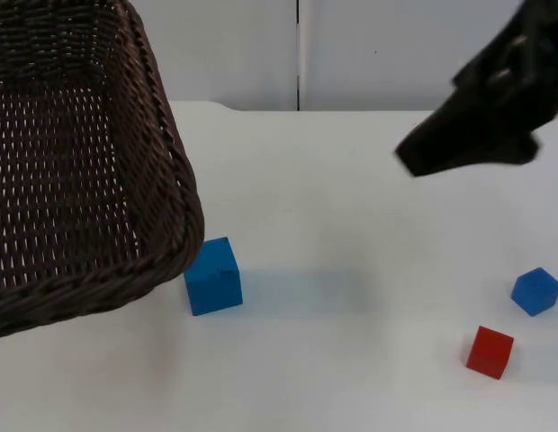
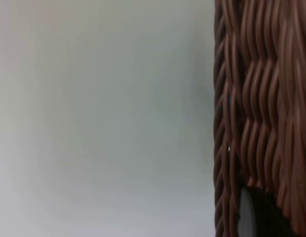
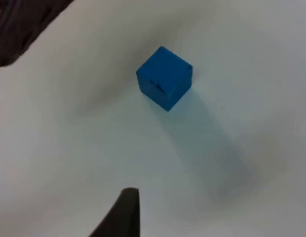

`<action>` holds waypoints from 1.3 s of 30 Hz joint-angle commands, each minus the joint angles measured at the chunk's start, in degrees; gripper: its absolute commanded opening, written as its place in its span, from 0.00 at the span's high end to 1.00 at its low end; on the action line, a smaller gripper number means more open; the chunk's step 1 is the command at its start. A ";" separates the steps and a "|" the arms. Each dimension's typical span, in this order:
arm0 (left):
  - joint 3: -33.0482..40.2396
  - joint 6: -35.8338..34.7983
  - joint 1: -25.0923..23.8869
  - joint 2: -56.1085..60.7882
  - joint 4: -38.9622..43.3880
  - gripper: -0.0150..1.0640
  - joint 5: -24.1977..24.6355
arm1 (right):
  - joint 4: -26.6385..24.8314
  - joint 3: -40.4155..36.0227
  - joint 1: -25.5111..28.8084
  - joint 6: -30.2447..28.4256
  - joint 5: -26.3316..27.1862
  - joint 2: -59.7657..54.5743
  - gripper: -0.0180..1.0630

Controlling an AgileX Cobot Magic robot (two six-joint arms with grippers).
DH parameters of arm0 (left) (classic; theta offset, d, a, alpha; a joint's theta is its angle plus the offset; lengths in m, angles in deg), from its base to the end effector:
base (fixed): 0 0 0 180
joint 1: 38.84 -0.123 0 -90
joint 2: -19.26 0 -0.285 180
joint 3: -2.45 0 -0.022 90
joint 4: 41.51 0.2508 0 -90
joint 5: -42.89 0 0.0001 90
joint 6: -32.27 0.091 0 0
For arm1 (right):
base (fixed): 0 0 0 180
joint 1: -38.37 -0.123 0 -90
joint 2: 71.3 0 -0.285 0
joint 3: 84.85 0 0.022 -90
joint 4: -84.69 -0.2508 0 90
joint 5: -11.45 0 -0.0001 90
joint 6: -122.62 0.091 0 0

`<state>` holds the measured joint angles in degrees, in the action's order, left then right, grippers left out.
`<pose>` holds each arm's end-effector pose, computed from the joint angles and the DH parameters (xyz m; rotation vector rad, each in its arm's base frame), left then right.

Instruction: Pick up the basket with the left hand and place the largest block into the basket with the right hand.

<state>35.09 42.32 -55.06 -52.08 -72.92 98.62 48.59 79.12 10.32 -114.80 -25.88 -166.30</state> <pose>0.1950 0.0159 0.2791 -0.4463 2.5988 -0.5584 0.2656 0.1784 0.2698 -1.2769 2.1041 0.4591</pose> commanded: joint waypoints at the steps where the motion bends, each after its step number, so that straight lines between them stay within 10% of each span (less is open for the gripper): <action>1: 0.08 -0.02 -0.16 0.58 -2.21 0.99 -0.55 | 0.03 1.50 -1.12 -3.45 1.81 -3.08 0.01; 39: 0.08 -0.40 -0.16 0.58 -2.21 0.99 0.45 | -6.83 29.36 -10.62 -33.60 4.75 -43.80 0.01</action>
<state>35.09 42.32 -55.06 -52.08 -73.03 99.04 42.10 107.75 0.15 -147.64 -21.20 -209.79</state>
